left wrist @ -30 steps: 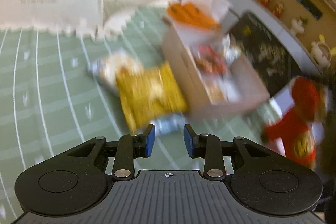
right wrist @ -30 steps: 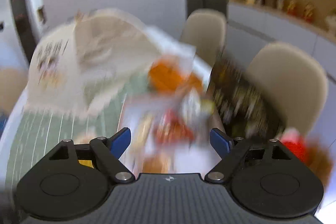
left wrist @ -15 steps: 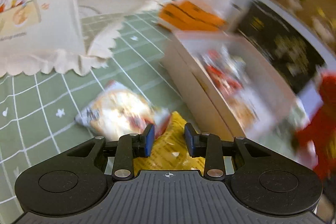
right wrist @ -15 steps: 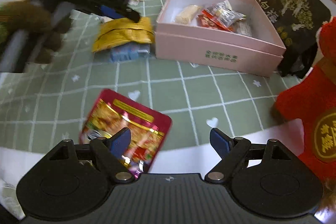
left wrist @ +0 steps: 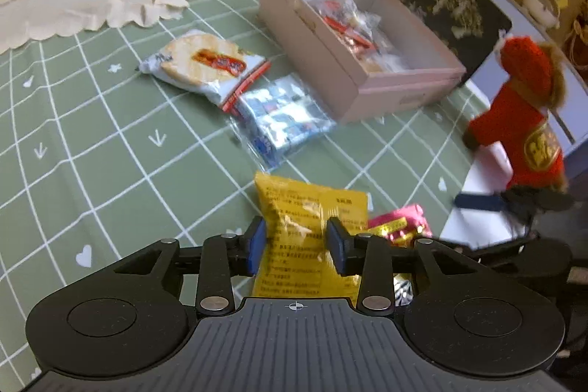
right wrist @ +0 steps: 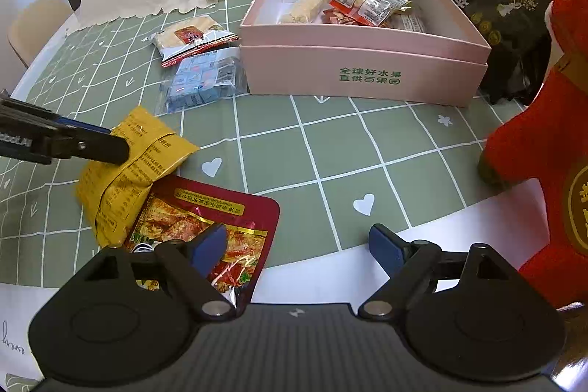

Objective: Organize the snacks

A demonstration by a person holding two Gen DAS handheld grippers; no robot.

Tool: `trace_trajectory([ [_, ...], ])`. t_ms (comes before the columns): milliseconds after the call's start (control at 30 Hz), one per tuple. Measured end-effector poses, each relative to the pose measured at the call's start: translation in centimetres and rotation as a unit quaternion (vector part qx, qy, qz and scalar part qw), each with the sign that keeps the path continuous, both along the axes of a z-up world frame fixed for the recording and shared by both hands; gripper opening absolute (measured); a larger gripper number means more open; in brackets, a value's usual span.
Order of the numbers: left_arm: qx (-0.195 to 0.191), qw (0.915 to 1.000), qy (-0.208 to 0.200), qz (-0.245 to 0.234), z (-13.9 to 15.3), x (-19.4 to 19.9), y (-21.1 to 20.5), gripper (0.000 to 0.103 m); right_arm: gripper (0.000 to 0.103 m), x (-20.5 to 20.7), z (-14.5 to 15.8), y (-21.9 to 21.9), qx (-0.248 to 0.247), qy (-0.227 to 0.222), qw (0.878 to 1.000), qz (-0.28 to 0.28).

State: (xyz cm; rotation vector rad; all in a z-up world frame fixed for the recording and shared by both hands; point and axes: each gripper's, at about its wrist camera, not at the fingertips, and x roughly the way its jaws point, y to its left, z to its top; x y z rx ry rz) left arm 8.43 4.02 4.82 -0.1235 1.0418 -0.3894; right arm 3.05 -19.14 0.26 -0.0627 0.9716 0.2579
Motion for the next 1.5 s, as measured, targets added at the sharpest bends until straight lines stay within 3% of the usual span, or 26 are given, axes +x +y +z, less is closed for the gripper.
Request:
trace_trajectory([
  [133,-0.042,0.9939,-0.019,0.101,1.0,2.2,1.5,0.04,0.086,-0.3,-0.1,-0.3,-0.002,-0.003,1.0,-0.007],
  [200,-0.062,0.9855,-0.001,0.158,0.8,4.0,2.6,0.04,0.086,-0.5,-0.1,-0.5,-0.002,-0.002,1.0,-0.009],
  [267,-0.07,0.98,0.018,0.185,0.5,5.4,2.7,0.04,0.086,-0.7,-0.1,-0.7,-0.003,0.0,1.0,-0.011],
  [367,-0.077,0.9838,0.004,0.161,0.7,7.0,1.5,0.04,0.088,-1.0,-0.2,-1.0,-0.004,-0.003,1.0,-0.017],
  [467,-0.059,0.9825,-0.082,0.156,2.6,9.2,0.5,0.04,0.089,-1.3,-0.3,-1.1,-0.007,-0.008,1.0,-0.021],
  [533,-0.042,0.9819,-0.11,0.149,3.0,11.5,-0.3,0.04,0.09,-1.4,-0.4,-1.0,-0.011,-0.009,1.0,-0.027],
  [633,0.004,0.9941,-0.054,0.094,0.8,16.4,-2.6,0.039,0.09,-1.5,-0.3,-0.8,-0.016,-0.004,0.999,-0.03],
  [733,0.013,0.9965,-0.025,0.079,-1.1,17.8,-2.7,0.03,0.09,-1.6,-0.2,-0.9,-0.019,0.002,1.0,-0.018],
  [1000,-0.007,0.9999,0.003,0.015,-1.0,10.5,0.8,0.028,0.102,-1.1,-0.9,-1.5,-0.018,-0.006,0.999,-0.037],
  [1100,-0.022,0.9988,0.01,0.042,0.0,7.9,3.5,0.028,0.103,-0.5,-1.1,-1.4,-0.013,-0.023,0.999,-0.042],
  [1200,-0.017,0.9948,-0.034,0.095,1.6,6.9,5.2,0.028,0.103,0.2,-1.3,-0.9,-0.011,-0.036,0.999,-0.039],
  [1333,0.011,0.9801,-0.103,0.169,3.0,8.5,6.4,0.028,0.103,0.9,-1.2,0.0,-0.011,-0.037,0.998,-0.041],
  [1400,0.005,0.9758,-0.098,0.195,2.7,10.3,6.9,0.028,0.103,0.9,-1.2,0.2,-0.011,-0.039,0.998,-0.046],
  [1500,0.017,0.9742,-0.053,0.219,0.5,13.6,7.0,0.028,0.103,0.7,-1.3,0.3,-0.011,-0.041,0.998,-0.049],
])
